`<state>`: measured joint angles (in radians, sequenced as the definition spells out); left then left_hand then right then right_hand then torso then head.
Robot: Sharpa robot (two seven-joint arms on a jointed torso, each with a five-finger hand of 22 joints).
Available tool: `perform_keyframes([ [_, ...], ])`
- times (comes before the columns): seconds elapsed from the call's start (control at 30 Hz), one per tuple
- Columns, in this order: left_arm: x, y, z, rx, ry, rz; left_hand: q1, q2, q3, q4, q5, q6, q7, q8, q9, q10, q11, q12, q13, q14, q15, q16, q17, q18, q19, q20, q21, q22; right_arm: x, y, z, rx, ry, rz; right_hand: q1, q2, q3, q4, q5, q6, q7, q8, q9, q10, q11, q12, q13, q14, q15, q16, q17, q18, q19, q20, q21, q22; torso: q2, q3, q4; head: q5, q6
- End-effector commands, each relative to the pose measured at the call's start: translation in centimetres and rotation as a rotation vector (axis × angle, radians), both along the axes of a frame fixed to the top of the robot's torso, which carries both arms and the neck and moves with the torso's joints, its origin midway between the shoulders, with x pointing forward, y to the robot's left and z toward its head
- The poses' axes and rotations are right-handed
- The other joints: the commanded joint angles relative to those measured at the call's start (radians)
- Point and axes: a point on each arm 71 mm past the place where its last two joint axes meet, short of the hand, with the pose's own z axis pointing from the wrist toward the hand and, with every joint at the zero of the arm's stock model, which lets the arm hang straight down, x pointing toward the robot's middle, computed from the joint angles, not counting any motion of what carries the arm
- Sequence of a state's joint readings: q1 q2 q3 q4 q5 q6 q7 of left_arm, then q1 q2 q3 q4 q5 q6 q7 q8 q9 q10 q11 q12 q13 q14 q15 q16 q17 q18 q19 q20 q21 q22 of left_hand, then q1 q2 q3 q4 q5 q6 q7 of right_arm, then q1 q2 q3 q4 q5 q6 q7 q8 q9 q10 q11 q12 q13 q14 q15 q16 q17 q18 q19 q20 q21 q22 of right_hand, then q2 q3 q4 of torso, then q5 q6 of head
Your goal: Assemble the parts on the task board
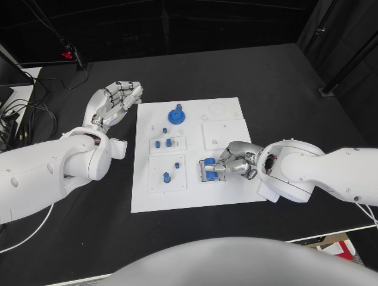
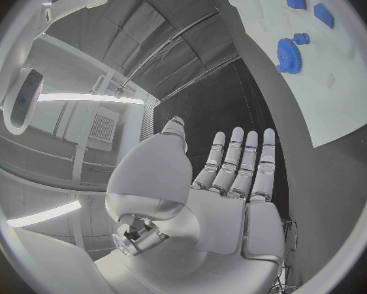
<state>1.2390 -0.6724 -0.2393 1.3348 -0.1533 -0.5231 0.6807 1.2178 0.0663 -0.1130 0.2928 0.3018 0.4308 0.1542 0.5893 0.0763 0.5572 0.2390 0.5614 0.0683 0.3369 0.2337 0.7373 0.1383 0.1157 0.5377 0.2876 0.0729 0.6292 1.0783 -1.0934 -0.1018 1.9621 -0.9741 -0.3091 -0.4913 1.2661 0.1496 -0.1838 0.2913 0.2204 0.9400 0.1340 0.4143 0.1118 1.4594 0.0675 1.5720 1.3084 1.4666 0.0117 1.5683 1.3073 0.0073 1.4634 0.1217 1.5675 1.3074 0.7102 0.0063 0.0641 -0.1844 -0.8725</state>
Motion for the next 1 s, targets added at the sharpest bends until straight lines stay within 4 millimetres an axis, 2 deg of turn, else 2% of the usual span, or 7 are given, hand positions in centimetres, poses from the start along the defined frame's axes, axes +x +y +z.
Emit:
perform_keyframes([
  [0.03,-0.14,-0.19,0.55,-0.022,-0.064,-0.024,-0.002,0.011,-0.007,-0.001,0.004,-0.008,0.128,0.007,-0.002,-0.006,0.000,0.003,-0.001,-0.003,-0.002,0.004,-0.001,0.004,0.004,0.002,0.005,-0.001,-0.15,0.10,-0.20,-0.028,0.008,0.030,0.006,-0.017,-0.013,-0.001,-0.014,-0.010,0.001,0.009,0.003,0.111,0.003,-0.001,0.262,0.104,-0.007,0.002,0.263,-0.007,0.107,-0.007,0.003,0.263,0.000,-0.0001,-0.0002,0.000,0.000],
  [0.47,-0.13,-0.21,0.54,-0.022,-0.064,-0.025,-0.002,0.011,-0.007,-0.001,0.004,-0.008,0.128,0.007,-0.002,-0.006,0.000,0.003,-0.001,-0.003,-0.002,0.004,-0.001,0.004,0.004,0.002,0.005,-0.001,-0.01,0.04,-0.16,-0.033,-0.010,0.034,-0.017,-0.062,-0.072,-0.001,-0.082,-0.031,0.006,0.031,0.018,0.111,0.008,-0.001,0.262,0.104,-0.004,0.002,0.263,-0.007,0.107,-0.003,0.003,0.263,0.000,0.0001,-0.0004,0.003,0.000],
  [1.0,-0.12,-0.19,0.50,-0.022,-0.062,-0.025,-0.002,0.011,-0.007,-0.001,0.004,-0.008,0.128,0.007,-0.002,-0.006,0.000,0.003,-0.001,-0.003,-0.002,0.004,-0.001,0.004,0.004,0.002,0.005,-0.001,0.13,-0.02,-0.15,-0.030,-0.019,0.025,-0.054,-0.068,-0.088,0.002,-0.103,-0.042,0.007,0.048,0.028,0.111,0.009,-0.001,0.262,0.104,-0.001,0.002,0.263,-0.007,0.107,-0.001,0.003,0.263,0.000,-0.0002,-0.0008,0.005,0.000],
])
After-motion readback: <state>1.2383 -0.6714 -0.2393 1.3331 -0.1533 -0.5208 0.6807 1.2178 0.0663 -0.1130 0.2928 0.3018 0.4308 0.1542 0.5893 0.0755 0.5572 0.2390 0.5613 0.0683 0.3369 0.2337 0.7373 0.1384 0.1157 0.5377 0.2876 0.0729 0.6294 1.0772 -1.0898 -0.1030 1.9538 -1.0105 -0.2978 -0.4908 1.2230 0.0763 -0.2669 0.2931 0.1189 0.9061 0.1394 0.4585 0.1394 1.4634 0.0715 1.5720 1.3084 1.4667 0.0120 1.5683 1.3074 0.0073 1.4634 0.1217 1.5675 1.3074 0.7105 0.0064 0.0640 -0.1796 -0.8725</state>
